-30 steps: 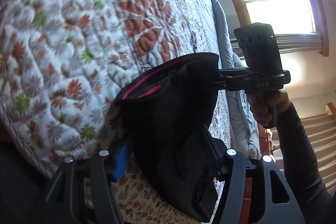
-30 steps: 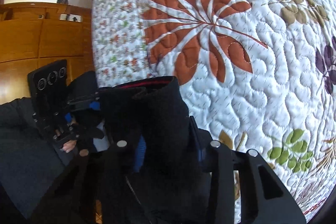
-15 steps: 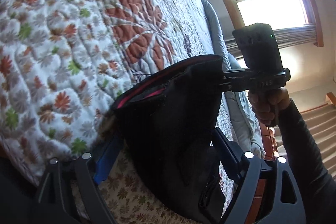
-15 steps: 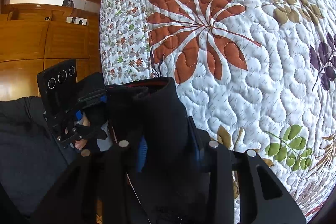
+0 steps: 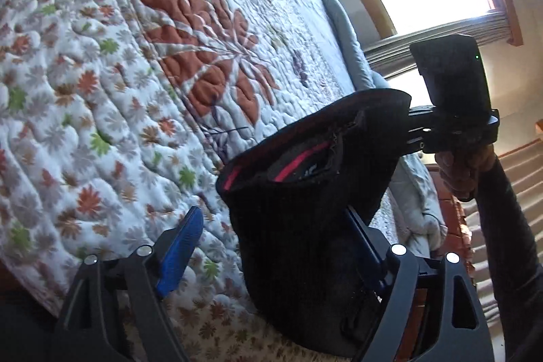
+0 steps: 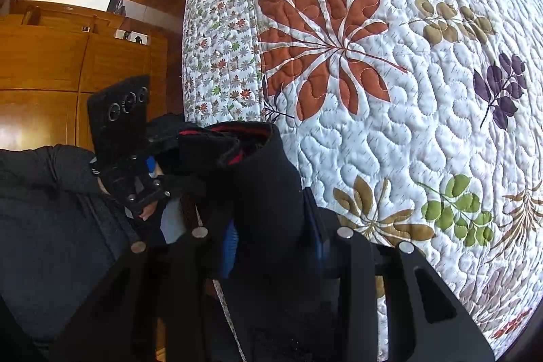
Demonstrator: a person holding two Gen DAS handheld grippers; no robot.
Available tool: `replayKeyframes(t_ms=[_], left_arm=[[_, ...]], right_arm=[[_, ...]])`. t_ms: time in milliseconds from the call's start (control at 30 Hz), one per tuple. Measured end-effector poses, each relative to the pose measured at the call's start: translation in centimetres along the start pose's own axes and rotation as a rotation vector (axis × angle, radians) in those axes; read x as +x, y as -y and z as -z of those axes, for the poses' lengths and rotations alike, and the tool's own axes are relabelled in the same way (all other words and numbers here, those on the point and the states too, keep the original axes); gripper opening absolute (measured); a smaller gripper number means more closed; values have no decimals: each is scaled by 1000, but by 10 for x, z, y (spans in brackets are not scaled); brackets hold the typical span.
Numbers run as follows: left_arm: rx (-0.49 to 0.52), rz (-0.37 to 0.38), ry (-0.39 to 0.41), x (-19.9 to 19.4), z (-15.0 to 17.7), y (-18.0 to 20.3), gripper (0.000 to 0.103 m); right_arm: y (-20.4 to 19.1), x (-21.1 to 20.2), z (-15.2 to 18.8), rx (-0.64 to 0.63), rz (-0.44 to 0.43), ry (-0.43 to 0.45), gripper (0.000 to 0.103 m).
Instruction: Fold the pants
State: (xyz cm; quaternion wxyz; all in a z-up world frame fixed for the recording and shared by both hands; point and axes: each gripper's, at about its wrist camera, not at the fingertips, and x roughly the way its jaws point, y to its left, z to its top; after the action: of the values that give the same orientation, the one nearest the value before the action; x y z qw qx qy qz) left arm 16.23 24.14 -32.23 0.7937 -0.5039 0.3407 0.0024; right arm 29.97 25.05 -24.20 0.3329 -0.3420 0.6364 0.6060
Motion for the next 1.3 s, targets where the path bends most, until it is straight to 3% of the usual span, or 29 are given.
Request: replayKeyframes(t_ms=[67,133,233,533,800,1300], left_arm=[[35,40,13,-1,0,5,63],[39,14,18,-1,-2,7,43],[48,-19,26,-9,0,19,34],[226,-40,62,-41,15,98,27],[407,-36,52,-53,39,169,24],[612,-22,24,-70,88,251,22]], right_arm=[[-2,-2,3,-5,0,6,34],[-1,-5,5,1,7,13,34],[-2,-7,8,-1,17,22,34],[-34,-41,31,-41,145,69,34],[-68,-88,85,-45,268,139,33],[-123,-124,182,-43,445,229,26]])
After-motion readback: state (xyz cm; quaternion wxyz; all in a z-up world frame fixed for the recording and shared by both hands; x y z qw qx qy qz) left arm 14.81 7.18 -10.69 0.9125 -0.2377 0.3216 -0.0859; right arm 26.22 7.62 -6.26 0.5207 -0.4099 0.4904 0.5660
